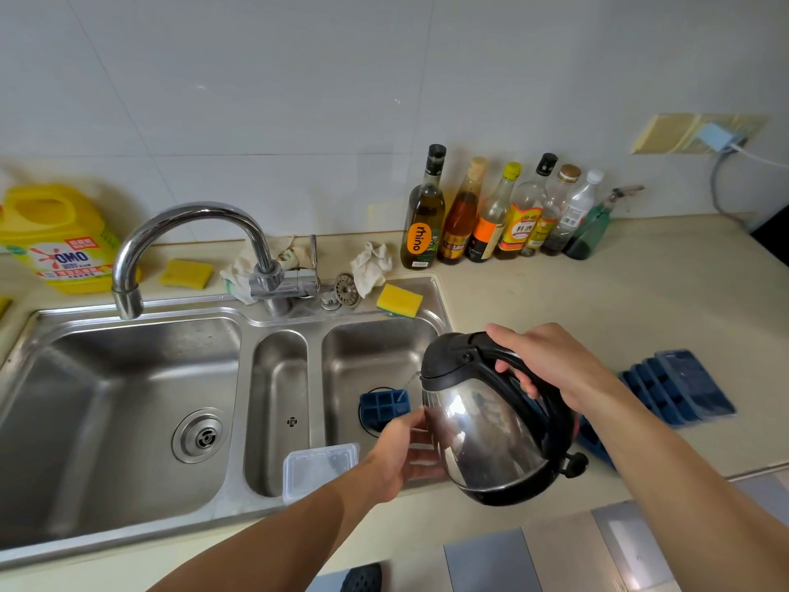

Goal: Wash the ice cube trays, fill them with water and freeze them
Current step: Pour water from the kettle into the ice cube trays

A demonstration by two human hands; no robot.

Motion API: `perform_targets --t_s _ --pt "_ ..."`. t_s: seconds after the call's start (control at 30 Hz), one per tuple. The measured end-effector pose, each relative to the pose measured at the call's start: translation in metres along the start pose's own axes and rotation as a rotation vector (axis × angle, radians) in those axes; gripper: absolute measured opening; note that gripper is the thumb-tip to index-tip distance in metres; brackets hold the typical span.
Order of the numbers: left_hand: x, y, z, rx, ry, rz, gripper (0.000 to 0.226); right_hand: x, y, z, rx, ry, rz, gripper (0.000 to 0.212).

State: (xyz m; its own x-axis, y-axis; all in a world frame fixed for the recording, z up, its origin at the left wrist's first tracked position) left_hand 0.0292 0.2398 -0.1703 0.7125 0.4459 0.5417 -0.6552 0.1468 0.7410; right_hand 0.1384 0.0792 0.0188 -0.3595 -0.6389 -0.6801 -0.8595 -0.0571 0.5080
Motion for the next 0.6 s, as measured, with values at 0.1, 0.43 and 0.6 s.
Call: perform_targets --t_s 0.1,0.43,0.6 --pt "0.0 -0.004 -0.001 -0.006 -0.005 -0.002 0.037 -0.002 -0.002 0.001 0.003 0.001 -0.01 0.059" --pt "0.001 -0.008 -0.009 -0.001 0.008 -0.004 0.04 -0.004 -0.011 0.007 -0.014 0.004 -0.013 0.06" --pt "0.002 -0.006 -0.014 0.012 0.011 -0.001 0.04 -0.006 -0.016 0.012 -0.029 0.002 -0.019 0.06"
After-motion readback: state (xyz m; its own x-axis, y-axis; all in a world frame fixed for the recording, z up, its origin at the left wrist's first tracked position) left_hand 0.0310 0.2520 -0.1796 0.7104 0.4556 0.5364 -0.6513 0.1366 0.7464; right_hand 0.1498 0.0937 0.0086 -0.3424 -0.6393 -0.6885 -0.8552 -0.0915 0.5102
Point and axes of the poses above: each hand's wrist, its own y-axis away from the middle knuckle, its own z-axis out of the palm, x = y × z, the point moved 6 cm from there along -y, towards the middle knuckle
